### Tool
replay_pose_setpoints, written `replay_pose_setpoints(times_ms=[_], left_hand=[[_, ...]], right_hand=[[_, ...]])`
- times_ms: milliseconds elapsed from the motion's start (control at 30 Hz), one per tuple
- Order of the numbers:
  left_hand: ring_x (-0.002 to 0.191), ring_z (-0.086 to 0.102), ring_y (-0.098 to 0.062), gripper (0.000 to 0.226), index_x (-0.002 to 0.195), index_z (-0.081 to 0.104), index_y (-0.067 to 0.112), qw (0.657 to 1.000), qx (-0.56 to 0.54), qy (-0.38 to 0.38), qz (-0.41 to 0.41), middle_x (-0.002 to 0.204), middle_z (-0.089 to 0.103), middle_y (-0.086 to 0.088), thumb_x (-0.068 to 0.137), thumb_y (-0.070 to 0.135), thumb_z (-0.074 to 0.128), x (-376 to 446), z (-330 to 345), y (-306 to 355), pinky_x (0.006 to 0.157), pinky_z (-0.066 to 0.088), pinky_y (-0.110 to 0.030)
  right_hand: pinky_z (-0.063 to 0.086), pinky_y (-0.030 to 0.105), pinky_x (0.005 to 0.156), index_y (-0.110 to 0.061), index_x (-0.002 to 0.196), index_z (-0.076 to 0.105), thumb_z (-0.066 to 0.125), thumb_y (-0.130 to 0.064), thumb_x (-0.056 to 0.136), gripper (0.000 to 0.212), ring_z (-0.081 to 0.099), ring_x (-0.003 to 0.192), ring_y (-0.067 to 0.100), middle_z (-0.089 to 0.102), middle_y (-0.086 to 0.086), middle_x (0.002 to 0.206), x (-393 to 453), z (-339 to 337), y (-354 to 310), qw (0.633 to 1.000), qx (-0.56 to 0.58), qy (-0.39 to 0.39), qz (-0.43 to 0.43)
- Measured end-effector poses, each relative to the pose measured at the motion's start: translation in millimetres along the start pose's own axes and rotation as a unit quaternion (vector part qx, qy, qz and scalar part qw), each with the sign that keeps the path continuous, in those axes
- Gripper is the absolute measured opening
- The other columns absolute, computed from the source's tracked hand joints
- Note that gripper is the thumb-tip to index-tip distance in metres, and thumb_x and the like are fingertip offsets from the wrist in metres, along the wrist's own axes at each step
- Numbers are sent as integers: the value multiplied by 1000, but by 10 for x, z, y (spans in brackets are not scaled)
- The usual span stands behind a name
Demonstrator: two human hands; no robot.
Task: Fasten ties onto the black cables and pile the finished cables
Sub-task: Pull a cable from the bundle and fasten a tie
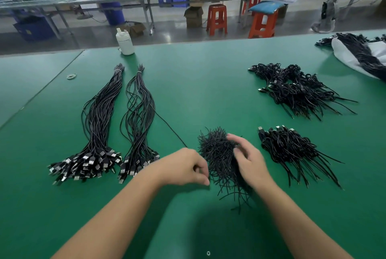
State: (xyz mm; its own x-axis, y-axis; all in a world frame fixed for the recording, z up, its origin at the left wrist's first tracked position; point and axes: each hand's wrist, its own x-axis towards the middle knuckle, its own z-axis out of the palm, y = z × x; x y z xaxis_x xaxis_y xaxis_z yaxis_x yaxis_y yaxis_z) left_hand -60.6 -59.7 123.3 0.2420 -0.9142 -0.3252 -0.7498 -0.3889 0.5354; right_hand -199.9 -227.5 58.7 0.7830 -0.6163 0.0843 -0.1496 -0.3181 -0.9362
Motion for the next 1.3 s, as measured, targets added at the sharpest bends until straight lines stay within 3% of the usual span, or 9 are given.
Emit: replay_pose_setpoints(times_ms=[67, 167, 267, 400, 700, 1033, 1100, 1200, 1300], left_hand=[[55, 49, 1, 13, 84, 73, 29, 998, -25, 53, 18, 68, 61, 13, 80, 41, 78, -15, -109, 75, 57, 43, -16], [50, 47, 1, 12, 87, 71, 32, 963, -104, 242, 48, 61, 58, 17, 79, 39, 77, -22, -271, 145, 54, 40, -15], [46, 51, -10, 17, 93, 71, 32, 892, -278, 355, 19, 59, 59, 9, 78, 32, 79, 25, -365, 124, 50, 43, -20], [55, 45, -14, 21, 107, 73, 16, 805, -518, 291, 23, 62, 53, 0, 86, 18, 74, 119, -253, 79, 61, 39, -29], [124, 59, -14, 42, 120, 72, 22, 865, -476, 156, 37, 123, 70, -6, 99, 40, 41, 190, -84, 36, 111, 40, -42], [119, 63, -18, 49, 120, 68, 16, 840, -482, 243, 59, 120, 71, -3, 100, 38, 29, 294, -60, 20, 102, 45, -31], [117, 64, -27, 49, 116, 66, 5, 778, -553, 284, 92, 116, 72, -14, 104, 31, 27, 303, -159, 57, 98, 51, -33], [76, 74, -23, 55, 100, 74, 3, 643, -726, 216, 112, 100, 75, -16, 105, 31, 27, 195, -432, 52, 61, 59, -29], [36, 57, -10, 61, 88, 75, 5, 717, -686, 2, 123, 71, 74, -7, 105, 28, 21, -3, -559, -13, 38, 43, -16]], right_hand=[[34, 25, 114, -36, 119, 67, 43, 7, 93, 56, 50, 126, -7, 62, -24, 129, 1, 109, -247, 992, 53, -116, -12], [45, 52, 105, -30, 110, 71, 45, 4, 95, 46, 62, 113, 33, 72, 7, 114, -12, 242, -454, 981, 46, -187, -26], [46, 46, 102, -23, 91, 71, 48, -17, 104, 27, 66, 98, 23, 73, -3, 94, 3, 286, -553, 980, 63, -181, -51], [54, 37, 89, -20, 83, 64, 41, -18, 107, 33, 53, 67, 18, 49, -6, 62, 59, 360, -602, 974, 166, -143, -55], [48, 33, 69, -27, 78, 63, 43, -26, 102, 32, 33, 58, 16, 33, -3, 57, 47, 426, -558, 965, 200, -166, -26], [47, 28, 69, -20, 80, 62, 40, -24, 106, 34, 34, 57, 15, 35, -4, 58, 16, 459, -539, 952, 234, -199, 14], [47, 26, 68, -14, 79, 58, 37, -22, 108, 37, 33, 56, 14, 35, -5, 55, -12, 499, -506, 940, 248, -229, 47], [43, 29, 69, -12, 77, 50, 42, -27, 105, 33, 29, 55, 14, 29, -5, 56, -59, 562, -432, 912, 300, -251, 118], [42, 28, 66, -14, 73, 51, 49, -34, 96, 31, 24, 57, 14, 23, -1, 62, -44, 554, -381, 858, 418, -236, 183]])
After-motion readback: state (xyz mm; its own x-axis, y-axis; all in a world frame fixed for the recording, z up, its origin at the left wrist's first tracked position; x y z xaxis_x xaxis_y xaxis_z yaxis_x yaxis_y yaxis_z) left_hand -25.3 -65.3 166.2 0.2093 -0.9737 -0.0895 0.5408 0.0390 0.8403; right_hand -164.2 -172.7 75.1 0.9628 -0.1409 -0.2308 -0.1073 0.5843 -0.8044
